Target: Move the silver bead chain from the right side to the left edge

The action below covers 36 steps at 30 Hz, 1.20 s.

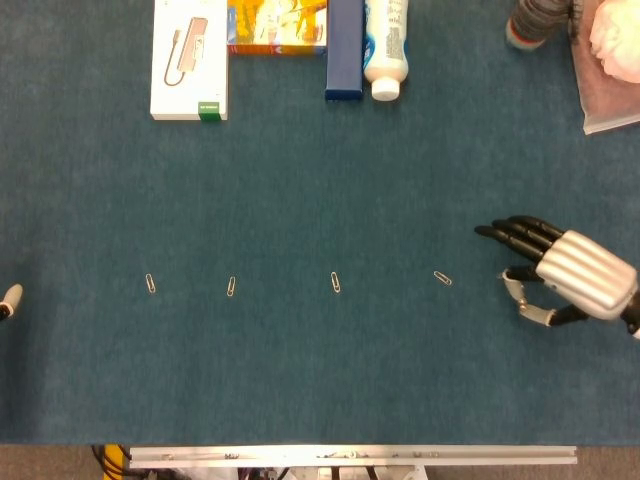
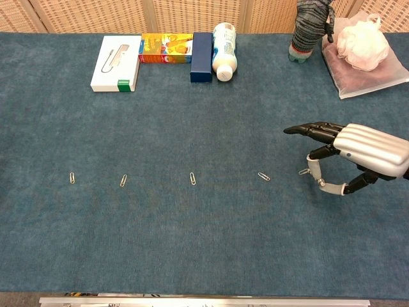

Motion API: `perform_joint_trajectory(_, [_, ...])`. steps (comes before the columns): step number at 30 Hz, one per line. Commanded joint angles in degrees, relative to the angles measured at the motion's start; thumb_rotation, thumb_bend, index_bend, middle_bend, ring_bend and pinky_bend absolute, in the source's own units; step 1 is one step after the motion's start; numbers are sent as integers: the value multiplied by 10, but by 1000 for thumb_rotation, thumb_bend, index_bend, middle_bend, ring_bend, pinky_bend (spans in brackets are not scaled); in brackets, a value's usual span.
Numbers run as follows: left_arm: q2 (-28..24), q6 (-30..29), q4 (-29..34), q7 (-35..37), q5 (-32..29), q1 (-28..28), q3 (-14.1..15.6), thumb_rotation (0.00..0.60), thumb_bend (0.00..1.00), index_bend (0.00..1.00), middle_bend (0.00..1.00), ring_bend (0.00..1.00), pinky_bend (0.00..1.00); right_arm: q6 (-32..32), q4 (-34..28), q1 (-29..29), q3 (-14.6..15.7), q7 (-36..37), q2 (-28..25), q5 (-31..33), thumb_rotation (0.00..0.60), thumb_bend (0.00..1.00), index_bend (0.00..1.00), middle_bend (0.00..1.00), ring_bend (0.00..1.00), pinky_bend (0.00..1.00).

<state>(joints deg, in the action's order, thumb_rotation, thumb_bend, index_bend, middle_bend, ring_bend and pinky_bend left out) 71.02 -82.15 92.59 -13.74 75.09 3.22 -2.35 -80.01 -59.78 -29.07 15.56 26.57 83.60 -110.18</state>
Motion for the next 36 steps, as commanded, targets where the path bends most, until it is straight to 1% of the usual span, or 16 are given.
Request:
perform_joint_trajectory(1, [0,0,-1,2,1,-1,0,600,184,246,346,222,367,-4,-5,-10,-10,0,7,-5,600,303,655,47,0,102])
perform_joint_trajectory(7, [-2,-1,-4,8,1,-4,1,600,183,246,346,222,368,2,-3,-30,-25,5,25,-10,600,304,654,47,0,102])
perform_joint_trajectory(10, [-3,-2,-7,13,1,-6,2,600,184,246,346,222,368,9,2,-38,-28,10,35,-10,600,303,655,47,0,102])
perform_joint_trajectory(24, [-4,1,-24,35,0,-11,2,600,183,246,346,222,368,33,36,-49,-18,36,81,-10,600,304,655,47,0,102])
perform_joint_trajectory(31, [-2,1,-30,42,0,-14,3,600,183,246,346,222,368,35,45,-50,-14,42,91,-8,600,304,655,47,0,102])
perform_joint_trajectory(36, [-2,1,-32,45,3,-14,2,600,184,246,346,222,368,29,40,-55,-21,42,91,-6,600,303,655,47,0,102])
